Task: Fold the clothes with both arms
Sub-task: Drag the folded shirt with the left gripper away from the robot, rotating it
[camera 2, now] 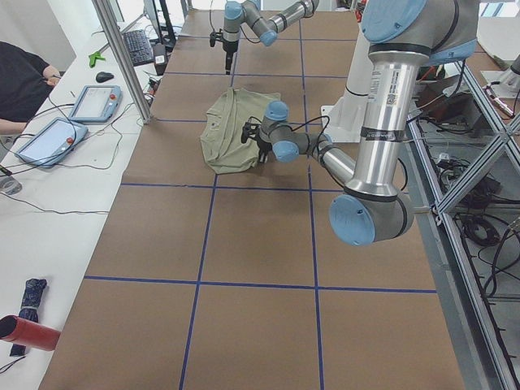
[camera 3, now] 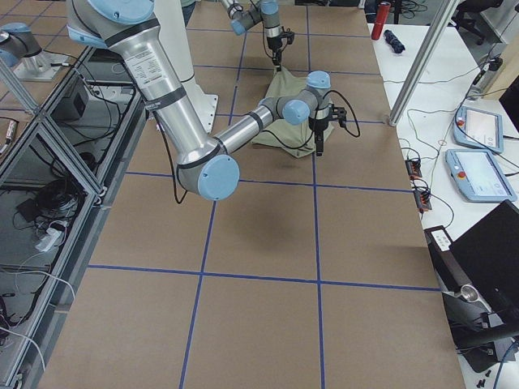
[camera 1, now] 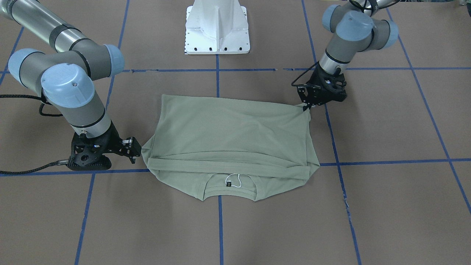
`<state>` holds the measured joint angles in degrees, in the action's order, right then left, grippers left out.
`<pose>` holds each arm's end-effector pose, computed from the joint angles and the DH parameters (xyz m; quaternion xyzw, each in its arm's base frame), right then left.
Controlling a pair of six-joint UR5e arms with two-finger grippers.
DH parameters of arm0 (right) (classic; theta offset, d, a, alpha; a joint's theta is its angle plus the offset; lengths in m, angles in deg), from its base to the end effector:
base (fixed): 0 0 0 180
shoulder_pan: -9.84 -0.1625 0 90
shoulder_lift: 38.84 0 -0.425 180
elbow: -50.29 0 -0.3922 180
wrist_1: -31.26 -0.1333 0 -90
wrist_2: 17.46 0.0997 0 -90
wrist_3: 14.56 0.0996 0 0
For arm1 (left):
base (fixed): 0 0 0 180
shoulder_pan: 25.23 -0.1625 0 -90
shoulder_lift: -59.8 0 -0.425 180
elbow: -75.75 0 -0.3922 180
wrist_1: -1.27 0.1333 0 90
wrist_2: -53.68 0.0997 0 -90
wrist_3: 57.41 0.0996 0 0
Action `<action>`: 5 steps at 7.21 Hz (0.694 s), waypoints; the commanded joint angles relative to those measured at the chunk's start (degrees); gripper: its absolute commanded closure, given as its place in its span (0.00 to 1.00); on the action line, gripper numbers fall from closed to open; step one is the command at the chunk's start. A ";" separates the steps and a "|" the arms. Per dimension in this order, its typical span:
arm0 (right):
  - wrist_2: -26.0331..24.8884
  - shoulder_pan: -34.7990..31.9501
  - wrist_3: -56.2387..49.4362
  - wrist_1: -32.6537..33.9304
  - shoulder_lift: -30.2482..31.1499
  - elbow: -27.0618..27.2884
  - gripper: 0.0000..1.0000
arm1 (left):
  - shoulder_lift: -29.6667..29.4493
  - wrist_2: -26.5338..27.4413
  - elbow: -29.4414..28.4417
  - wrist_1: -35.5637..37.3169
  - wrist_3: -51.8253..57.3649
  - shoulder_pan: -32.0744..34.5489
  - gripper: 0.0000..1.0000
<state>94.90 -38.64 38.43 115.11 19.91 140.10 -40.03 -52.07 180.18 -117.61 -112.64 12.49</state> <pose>-0.3870 -0.5810 0.3366 0.0775 -0.3546 0.0314 0.9313 0.3832 -0.4307 0.3978 0.1631 0.4298 0.0385 0.8872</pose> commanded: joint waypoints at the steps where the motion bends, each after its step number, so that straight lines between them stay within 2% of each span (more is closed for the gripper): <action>1: -0.03 0.05 0.01 0.00 -0.04 0.01 0.00 | -8.56 -0.16 -13.90 0.13 12.64 10.15 1.00; 3: -0.03 0.14 0.01 0.00 -0.12 0.10 0.00 | -21.83 0.11 -32.88 -1.00 19.16 15.88 1.00; 4: -0.03 0.14 0.27 0.00 -0.21 0.19 0.00 | -28.60 0.63 -41.58 -2.92 19.53 16.42 1.00; 5: -0.03 0.14 0.27 0.00 -0.21 0.54 0.00 | -33.89 3.33 -48.89 -6.42 20.06 16.43 1.00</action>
<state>94.87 -38.50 38.62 115.11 19.73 140.33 -66.71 -50.96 141.10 -120.69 -93.64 28.31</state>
